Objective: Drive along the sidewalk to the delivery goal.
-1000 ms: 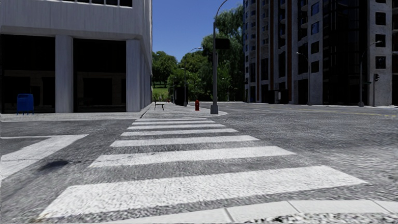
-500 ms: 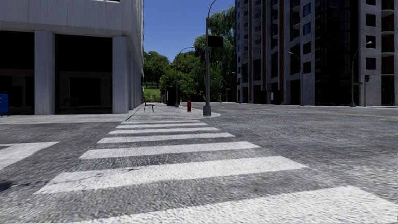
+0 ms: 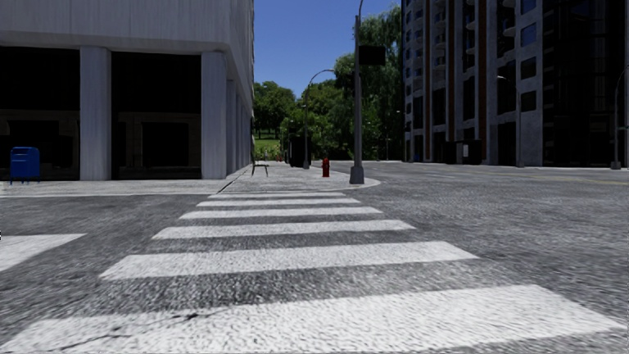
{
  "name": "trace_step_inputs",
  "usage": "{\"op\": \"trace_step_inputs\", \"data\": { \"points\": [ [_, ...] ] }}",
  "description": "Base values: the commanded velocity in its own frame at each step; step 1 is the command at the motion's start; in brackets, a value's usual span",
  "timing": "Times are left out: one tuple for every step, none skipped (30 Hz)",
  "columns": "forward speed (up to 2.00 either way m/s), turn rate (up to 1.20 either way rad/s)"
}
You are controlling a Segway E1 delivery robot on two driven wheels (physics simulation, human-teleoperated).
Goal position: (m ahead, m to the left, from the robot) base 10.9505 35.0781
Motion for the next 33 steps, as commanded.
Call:
{"op": "trace_step_inputs", "data": {
  "points": [
    [1.29,0.44],
    [1.29,0.44],
    [1.29,0.44],
    [1.29,0.27],
    [1.29,0.27],
    [1.29,0.07],
    [1.29,0.0],
    [1.29,0.0],
    [1.29,0.0],
    [1.29,0.0],
    [1.29,0.0],
    [1.29,0.0],
    [1.29,0.0],
    [1.29,0.0],
    [1.29,0.0],
    [1.29,0.0],
    [1.29,0.0],
    [1.29,0.0],
    [1.29,0.0],
    [1.29,0.0],
    [1.29,0.0],
    [1.29,0.08],
    [1.29,0.08],
    [1.29,0.17],
    [1.29,0.24],
    [1.29,0.29],
    [1.29,0.32],
    [1.29,0.32],
    [1.34,0.33],
    [2.0,0.33],
    [2.0,0.33],
    [2.0,0.33],
    [2.0,0.34]
  ]
}}
